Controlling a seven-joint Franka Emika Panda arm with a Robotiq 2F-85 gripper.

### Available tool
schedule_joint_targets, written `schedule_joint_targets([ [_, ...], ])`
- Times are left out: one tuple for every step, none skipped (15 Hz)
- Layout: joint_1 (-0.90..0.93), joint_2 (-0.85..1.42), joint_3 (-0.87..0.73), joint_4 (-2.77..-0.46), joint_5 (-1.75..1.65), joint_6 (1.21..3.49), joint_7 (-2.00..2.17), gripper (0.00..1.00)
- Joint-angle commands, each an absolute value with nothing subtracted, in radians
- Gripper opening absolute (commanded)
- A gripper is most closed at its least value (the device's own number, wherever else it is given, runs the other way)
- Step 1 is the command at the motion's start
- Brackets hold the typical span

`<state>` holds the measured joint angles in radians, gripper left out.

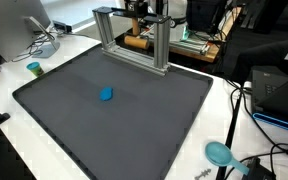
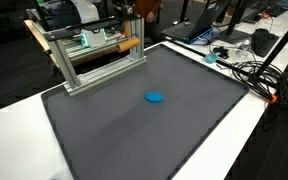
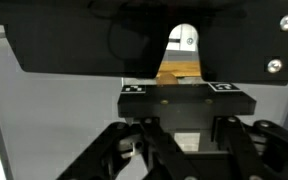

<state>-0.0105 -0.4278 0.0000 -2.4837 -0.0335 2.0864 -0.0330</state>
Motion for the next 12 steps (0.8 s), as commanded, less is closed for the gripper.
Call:
schedule_joint_targets([
  [0.003, -0.483, 0.003, -2.533, -0.016, 2.095, -0.018, 0.23],
  [0.004, -0.493, 0.006, -2.541, -0.019, 2.093, -0.015, 0.23],
  [0.007, -0.502, 0.006, -2.549, -0.016, 2.089, -0.018, 0.23],
  [0.008, -0.512, 0.007, -2.558, -0.015, 2.090, -0.016, 0.23],
  [0.010, -0.524, 0.010, -2.567, -0.013, 2.093, -0.012, 0.23],
  [0.011, -0.534, 0.012, -2.575, -0.012, 2.093, -0.005, 0.23],
  [0.013, -0.546, 0.013, -2.584, -0.010, 2.096, -0.004, 0.23],
  [0.014, -0.554, 0.013, -2.590, -0.005, 2.096, 0.001, 0.23],
  [0.014, -0.560, 0.015, -2.595, -0.003, 2.094, 0.005, 0.23],
  [0.014, -0.569, 0.016, -2.601, -0.001, 2.092, 0.010, 0.23],
  [0.014, -0.578, 0.017, -2.607, 0.000, 2.091, 0.016, 0.23],
  [0.014, -0.587, 0.016, -2.611, 0.001, 2.089, 0.019, 0.23],
])
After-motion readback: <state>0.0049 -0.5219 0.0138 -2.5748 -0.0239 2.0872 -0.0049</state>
